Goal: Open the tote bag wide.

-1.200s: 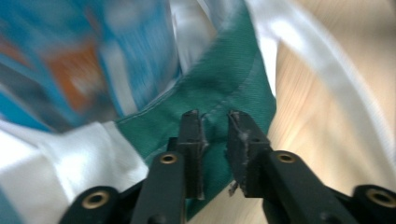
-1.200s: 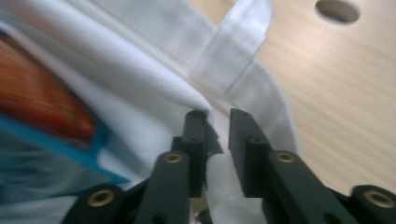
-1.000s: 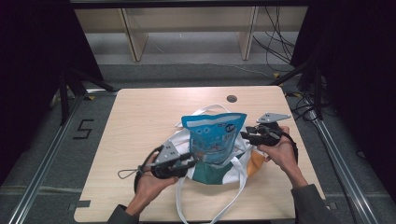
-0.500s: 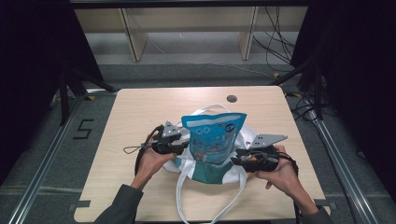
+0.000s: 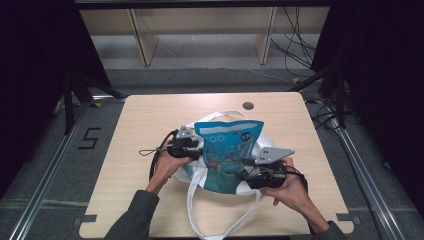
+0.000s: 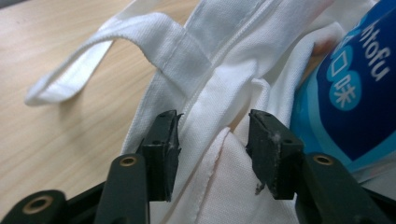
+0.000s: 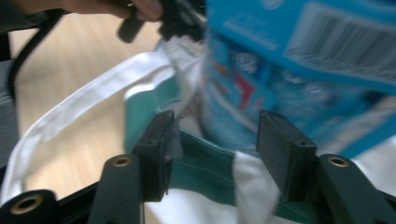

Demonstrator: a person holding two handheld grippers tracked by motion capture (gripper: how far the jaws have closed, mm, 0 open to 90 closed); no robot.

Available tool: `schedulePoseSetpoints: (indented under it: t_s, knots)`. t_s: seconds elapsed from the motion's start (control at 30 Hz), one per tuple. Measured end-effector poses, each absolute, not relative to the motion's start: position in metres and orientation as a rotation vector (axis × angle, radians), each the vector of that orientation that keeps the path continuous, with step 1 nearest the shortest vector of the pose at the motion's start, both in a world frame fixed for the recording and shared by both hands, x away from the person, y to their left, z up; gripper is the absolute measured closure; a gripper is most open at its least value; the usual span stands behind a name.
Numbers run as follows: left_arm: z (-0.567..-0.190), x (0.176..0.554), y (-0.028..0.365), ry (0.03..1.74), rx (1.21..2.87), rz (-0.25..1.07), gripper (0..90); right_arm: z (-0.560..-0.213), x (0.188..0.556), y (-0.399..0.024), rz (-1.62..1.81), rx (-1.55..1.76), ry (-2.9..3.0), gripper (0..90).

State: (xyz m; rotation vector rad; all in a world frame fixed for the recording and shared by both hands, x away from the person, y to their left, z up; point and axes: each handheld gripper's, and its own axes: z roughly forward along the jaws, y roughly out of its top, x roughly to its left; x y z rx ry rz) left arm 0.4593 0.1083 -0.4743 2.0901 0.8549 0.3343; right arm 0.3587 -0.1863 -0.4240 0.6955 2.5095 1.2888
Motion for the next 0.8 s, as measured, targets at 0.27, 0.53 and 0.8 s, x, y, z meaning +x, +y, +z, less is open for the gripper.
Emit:
schedulePoseSetpoints:
  t_s: [0.27,0.53,0.8]
  knots:
    - [-0.483,0.463,0.102,0.822,2.141,0.382,66.7,-0.445,0.361,-0.174,1.181,0.639,2.663,49.8]
    - [-0.479,0.467,0.105,0.855,2.086,0.404,81.7,-0.462,0.348,-0.174,1.101,0.550,2.821,85.9]
    - [-0.494,0.490,0.120,0.949,2.106,0.446,89.1,-0.469,0.339,-0.179,1.071,0.575,2.846,86.5]
